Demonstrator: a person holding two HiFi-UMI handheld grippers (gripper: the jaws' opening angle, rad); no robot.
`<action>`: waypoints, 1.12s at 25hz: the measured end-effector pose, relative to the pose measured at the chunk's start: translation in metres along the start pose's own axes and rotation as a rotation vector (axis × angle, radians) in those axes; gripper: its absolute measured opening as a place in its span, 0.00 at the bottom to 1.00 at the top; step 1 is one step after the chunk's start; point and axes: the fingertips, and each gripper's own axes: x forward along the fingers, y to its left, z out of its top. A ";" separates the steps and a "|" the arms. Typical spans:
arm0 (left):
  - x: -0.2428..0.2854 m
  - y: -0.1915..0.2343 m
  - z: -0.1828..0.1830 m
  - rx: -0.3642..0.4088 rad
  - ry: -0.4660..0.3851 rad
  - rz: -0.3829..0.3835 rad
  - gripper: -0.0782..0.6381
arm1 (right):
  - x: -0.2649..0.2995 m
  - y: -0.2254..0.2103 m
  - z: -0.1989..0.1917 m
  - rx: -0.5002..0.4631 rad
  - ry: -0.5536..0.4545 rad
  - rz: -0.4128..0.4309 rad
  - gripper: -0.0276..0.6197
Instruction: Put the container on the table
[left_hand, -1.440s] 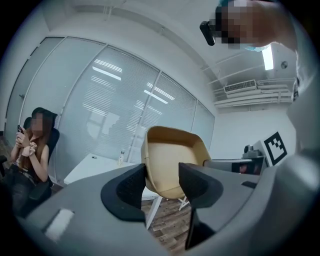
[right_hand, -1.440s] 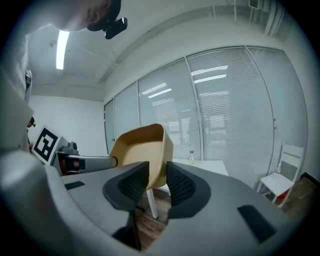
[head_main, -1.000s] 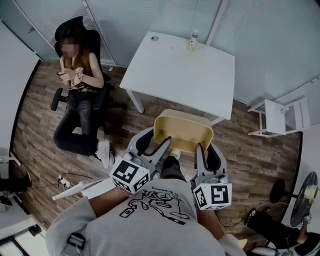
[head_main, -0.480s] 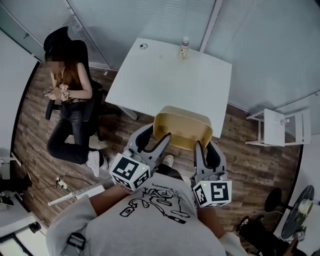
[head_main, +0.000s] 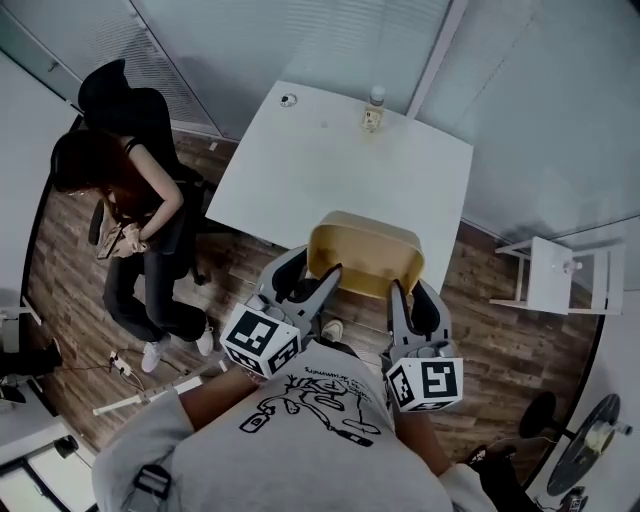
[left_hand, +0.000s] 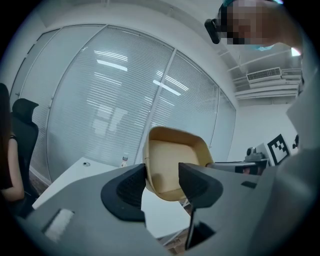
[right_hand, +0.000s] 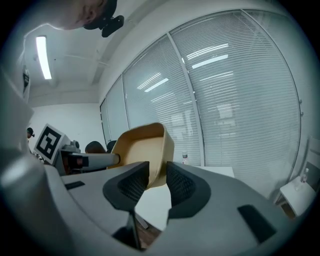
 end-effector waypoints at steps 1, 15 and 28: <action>0.008 0.007 0.003 0.000 -0.002 -0.002 0.39 | 0.009 -0.003 0.003 -0.001 0.001 -0.002 0.19; 0.111 0.132 0.063 -0.015 0.002 -0.068 0.39 | 0.166 -0.024 0.045 -0.019 0.029 -0.069 0.19; 0.158 0.175 0.029 -0.072 0.119 -0.114 0.38 | 0.221 -0.051 0.011 0.003 0.123 -0.109 0.19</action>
